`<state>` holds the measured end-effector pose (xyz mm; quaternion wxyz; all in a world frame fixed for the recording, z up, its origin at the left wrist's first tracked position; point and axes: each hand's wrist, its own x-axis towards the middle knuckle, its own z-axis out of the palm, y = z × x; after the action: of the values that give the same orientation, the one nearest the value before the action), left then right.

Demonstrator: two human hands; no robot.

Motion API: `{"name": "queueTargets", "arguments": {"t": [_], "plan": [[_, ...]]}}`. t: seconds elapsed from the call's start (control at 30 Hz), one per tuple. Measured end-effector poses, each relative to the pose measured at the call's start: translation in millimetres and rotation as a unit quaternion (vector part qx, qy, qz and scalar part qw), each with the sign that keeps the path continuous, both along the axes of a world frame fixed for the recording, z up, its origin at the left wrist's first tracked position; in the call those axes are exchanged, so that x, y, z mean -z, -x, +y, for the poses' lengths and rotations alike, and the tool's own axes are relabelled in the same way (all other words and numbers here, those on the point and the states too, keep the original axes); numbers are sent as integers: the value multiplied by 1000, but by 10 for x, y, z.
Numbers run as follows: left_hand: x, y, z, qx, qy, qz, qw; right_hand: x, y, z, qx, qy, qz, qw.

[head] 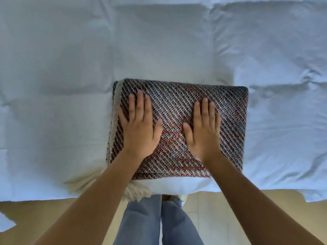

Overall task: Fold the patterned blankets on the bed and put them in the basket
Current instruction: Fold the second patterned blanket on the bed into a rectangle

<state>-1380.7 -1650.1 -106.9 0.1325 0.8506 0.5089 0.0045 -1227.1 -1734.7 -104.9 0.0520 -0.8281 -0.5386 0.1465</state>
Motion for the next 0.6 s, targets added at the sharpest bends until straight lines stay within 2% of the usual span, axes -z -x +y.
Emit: {"name": "queueTargets", "arguments": {"t": [0.07,0.17,0.37,0.47,0.53,0.6], "plan": [[-12,-313,101,57,4,-1,998,10,111,310,-38,-9,12,999],[139,-409,321,65,36,40,996,154,-3,537,-47,22,-13,999],[356,-9,571,-2,36,57,998,348,-697,271,70,73,-47,994],[283,36,593,-136,93,-24,986,338,-744,300,141,79,-34,986],[216,116,616,-224,177,-126,950,309,-713,252,202,58,11,978],[155,188,627,-276,243,-185,911,244,-687,107,284,14,74,956]]}}
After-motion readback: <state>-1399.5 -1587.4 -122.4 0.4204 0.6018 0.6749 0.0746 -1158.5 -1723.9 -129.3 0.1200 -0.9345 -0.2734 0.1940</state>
